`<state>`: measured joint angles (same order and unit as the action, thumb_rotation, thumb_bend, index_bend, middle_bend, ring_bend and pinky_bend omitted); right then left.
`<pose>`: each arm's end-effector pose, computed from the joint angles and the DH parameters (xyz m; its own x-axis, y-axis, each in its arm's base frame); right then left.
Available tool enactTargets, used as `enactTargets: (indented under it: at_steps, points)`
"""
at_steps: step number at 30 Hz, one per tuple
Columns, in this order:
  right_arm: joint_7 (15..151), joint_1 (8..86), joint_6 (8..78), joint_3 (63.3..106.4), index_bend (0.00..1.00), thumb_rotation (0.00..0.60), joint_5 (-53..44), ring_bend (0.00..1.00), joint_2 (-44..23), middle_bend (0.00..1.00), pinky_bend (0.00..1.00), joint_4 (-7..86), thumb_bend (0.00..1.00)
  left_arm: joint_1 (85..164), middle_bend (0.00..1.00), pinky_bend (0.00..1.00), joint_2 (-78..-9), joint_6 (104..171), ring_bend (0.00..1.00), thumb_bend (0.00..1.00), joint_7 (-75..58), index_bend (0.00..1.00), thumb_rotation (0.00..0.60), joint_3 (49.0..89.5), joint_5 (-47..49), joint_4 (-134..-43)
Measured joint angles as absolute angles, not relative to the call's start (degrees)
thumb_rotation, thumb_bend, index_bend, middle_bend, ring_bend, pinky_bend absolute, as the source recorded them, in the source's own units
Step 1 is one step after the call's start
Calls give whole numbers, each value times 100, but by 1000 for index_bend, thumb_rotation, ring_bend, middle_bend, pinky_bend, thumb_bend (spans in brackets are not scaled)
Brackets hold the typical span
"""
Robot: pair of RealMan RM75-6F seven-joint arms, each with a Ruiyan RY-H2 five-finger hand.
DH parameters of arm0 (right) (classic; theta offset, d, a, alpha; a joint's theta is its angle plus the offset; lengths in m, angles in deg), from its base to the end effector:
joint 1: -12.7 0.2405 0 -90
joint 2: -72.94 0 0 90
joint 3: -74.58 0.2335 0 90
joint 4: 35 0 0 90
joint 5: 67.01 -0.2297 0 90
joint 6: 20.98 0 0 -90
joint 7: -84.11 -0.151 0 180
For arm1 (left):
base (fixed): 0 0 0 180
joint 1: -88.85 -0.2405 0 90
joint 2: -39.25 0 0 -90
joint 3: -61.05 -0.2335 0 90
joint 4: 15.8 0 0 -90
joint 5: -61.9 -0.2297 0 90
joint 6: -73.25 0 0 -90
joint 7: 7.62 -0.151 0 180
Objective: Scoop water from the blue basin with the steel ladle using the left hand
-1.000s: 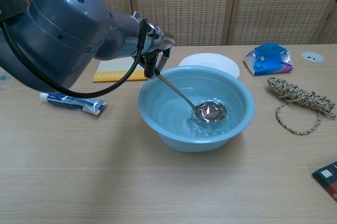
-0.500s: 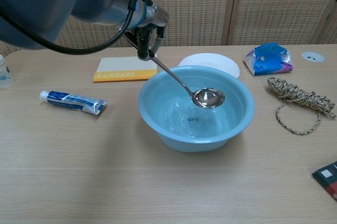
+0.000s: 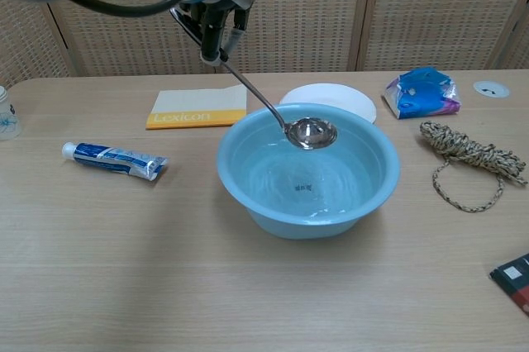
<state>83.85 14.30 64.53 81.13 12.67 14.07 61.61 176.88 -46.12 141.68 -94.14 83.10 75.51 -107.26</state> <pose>-0.3101 -0.1836 0.1685 0.3969 0.0481 0.9166 -0.9113 0.1395 0.3873 0.0645 0.3865 -0.0092 0.8673 0.2541 0.4280 0.4898 -0.2837 -0.8244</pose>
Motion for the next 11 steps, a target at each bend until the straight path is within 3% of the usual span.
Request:
enactTargets:
  at_steps: [11]
  points:
    - [8421, 1411, 6508, 8097, 0, 600, 1314, 0, 1405, 0, 0, 6174, 0, 17844, 977, 1000, -4359, 14348, 1000, 527, -9584, 1000, 600, 8534, 7935, -11073]
